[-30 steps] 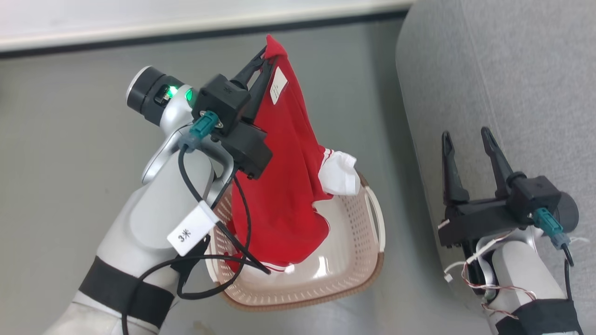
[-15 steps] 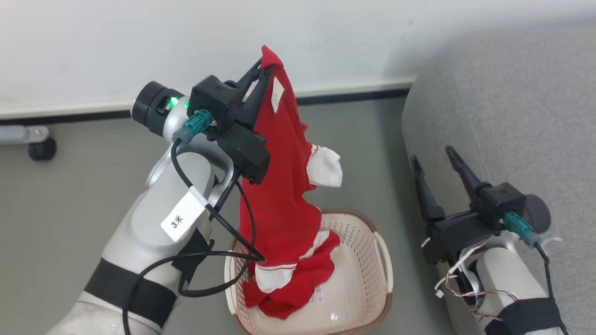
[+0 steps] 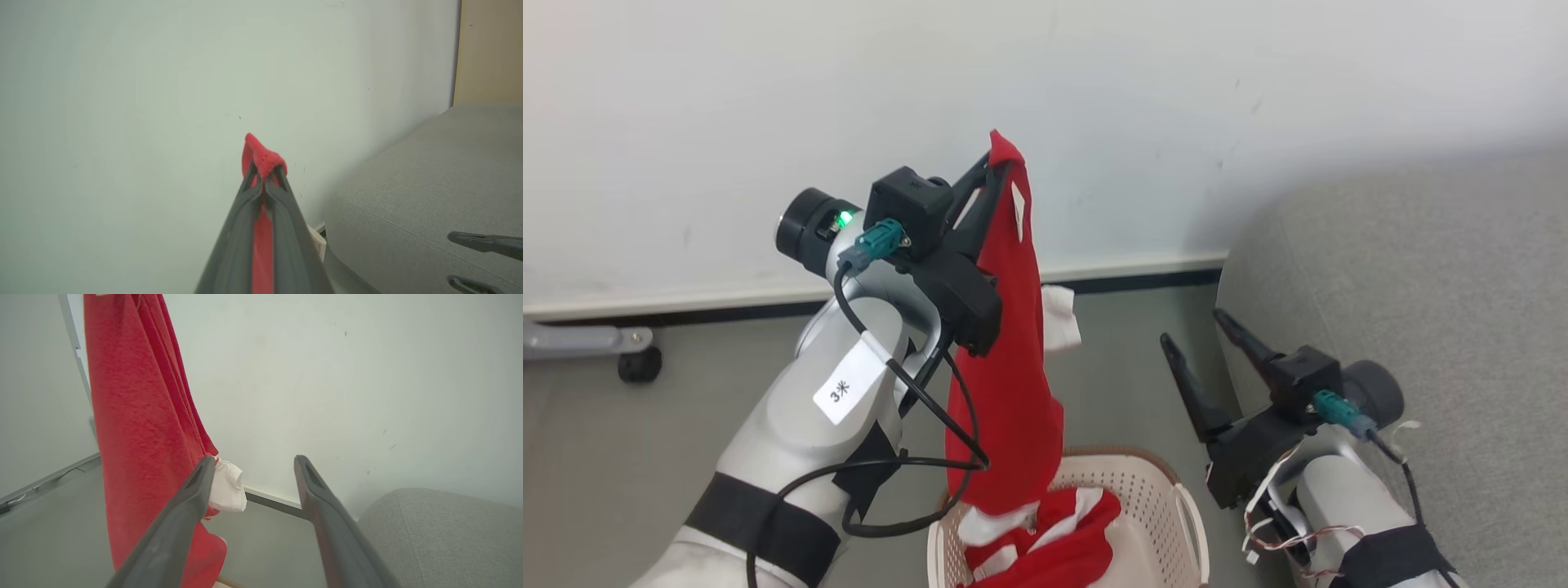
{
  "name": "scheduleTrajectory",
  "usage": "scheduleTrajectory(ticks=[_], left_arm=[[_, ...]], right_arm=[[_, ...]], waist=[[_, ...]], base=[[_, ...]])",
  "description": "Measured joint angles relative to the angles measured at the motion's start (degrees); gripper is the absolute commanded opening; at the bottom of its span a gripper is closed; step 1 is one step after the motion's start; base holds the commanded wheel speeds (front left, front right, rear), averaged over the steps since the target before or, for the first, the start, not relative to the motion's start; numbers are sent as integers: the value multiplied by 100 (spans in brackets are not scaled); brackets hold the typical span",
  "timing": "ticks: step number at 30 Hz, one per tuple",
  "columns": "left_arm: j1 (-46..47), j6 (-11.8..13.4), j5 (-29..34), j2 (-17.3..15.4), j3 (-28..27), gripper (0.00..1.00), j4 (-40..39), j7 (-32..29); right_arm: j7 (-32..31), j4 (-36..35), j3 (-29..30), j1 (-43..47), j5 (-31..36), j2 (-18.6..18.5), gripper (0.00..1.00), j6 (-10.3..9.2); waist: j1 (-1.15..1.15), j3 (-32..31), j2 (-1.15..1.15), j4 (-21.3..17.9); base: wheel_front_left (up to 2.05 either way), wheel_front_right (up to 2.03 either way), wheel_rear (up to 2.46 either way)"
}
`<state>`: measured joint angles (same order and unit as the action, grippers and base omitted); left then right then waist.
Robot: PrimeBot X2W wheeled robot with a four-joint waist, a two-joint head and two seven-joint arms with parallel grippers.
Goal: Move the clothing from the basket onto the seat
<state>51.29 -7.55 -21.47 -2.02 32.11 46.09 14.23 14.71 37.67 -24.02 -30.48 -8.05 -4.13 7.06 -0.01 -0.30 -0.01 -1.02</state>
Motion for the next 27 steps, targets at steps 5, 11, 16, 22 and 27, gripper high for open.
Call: scheduleTrajectory(ticks=[5, 11, 16, 22, 27], left_arm=[[-45, 0, -75, 8, 121, 0, -36, -58], [-121, -1, -263, 15, 230, 0, -98, -134], [-184, -1, -370, 15, 446, 0, -285, -212], [-222, 0, -594, 15, 783, 0, -615, -299], [-225, -1, -756, 10, 1124, 0, -973, -355]], right_arm=[[0, 166, -292, 14, -30, 15, 100, 1], [0, 237, -689, 23, -161, 13, 100, 2], [0, 238, -1301, 1, -370, 23, 100, 2], [0, 345, -1800, -93, -659, -92, 100, 3], [-1, 537, -2237, -312, -829, -276, 100, 3]], waist=[[0, -308, 0, -18], [0, -504, 0, -26], [1, -588, 0, -4], [1, -620, 1, 76], [1, -625, 1, 164]], base=[[0, 0, 0], [0, 0, 0], [0, 0, 0], [0, 0, 0], [0, 0, 0]])
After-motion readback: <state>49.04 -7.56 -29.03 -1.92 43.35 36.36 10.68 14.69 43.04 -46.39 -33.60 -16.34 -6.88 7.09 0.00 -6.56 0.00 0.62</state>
